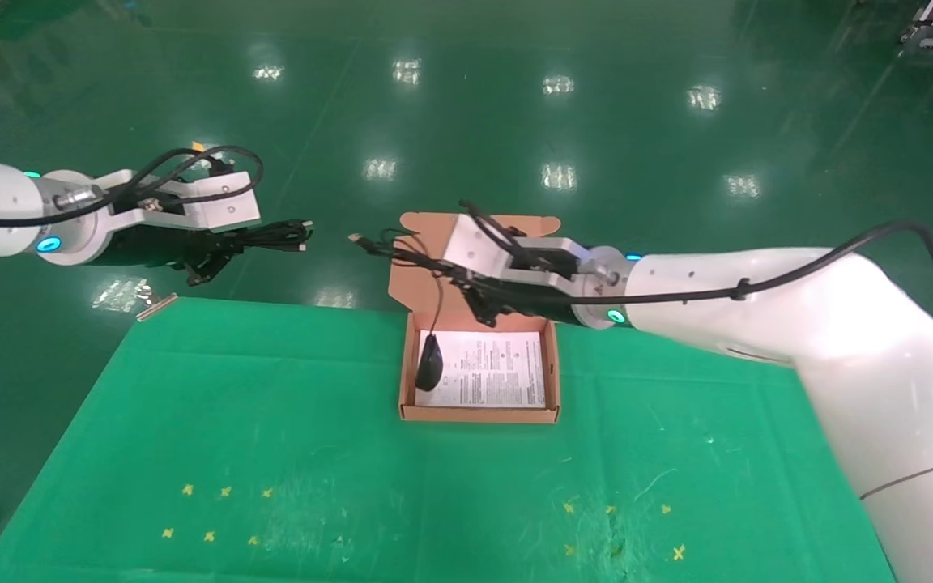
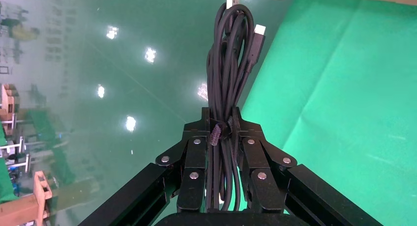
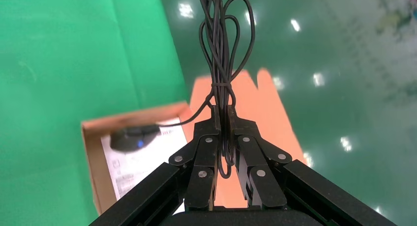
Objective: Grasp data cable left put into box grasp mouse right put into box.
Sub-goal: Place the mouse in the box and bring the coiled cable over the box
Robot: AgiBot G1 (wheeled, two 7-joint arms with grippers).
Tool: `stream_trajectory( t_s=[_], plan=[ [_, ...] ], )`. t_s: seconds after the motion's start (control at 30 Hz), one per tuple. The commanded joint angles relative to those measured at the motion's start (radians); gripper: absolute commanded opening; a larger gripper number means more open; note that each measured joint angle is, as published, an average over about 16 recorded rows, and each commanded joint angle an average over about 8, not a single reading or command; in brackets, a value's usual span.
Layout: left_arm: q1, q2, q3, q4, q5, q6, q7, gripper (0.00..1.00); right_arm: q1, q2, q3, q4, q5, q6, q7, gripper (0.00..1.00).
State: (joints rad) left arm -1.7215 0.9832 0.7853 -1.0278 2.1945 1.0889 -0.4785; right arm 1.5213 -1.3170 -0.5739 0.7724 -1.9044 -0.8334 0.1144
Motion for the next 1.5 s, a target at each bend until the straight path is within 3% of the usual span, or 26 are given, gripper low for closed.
stream_trajectory(
  t_s=[0.03, 0.33, 0.6, 0.63, 1.07, 1.5],
  plan=[
    [0.000, 0.000, 0.000, -0.001, 0.000, 0.000, -0.001, 0.00, -0.006, 0.001, -0.003, -0.018, -0.006, 0.011, 0.008, 0.00],
    [0.001, -0.001, 0.000, -0.002, 0.001, 0.000, -0.002, 0.00, -0.012, -0.008, -0.024, -0.118, -0.038, 0.021, 0.032, 0.01],
    [0.001, -0.001, 0.000, -0.003, 0.001, 0.001, -0.002, 0.00, -0.004, -0.031, -0.051, -0.171, -0.050, 0.021, 0.041, 0.97],
    [0.001, -0.001, 0.000, -0.003, 0.001, 0.001, -0.002, 0.00, -0.004, -0.032, -0.052, -0.173, -0.050, 0.022, 0.042, 1.00],
    [0.024, 0.041, 0.009, 0.010, 0.007, -0.041, 0.009, 0.00, -0.017, 0.005, -0.053, -0.151, -0.015, 0.015, 0.042, 1.00],
    [0.106, 0.247, 0.024, 0.220, -0.074, -0.274, 0.199, 0.00, 0.010, 0.126, -0.031, -0.137, -0.033, 0.035, 0.054, 1.00]
  ],
)
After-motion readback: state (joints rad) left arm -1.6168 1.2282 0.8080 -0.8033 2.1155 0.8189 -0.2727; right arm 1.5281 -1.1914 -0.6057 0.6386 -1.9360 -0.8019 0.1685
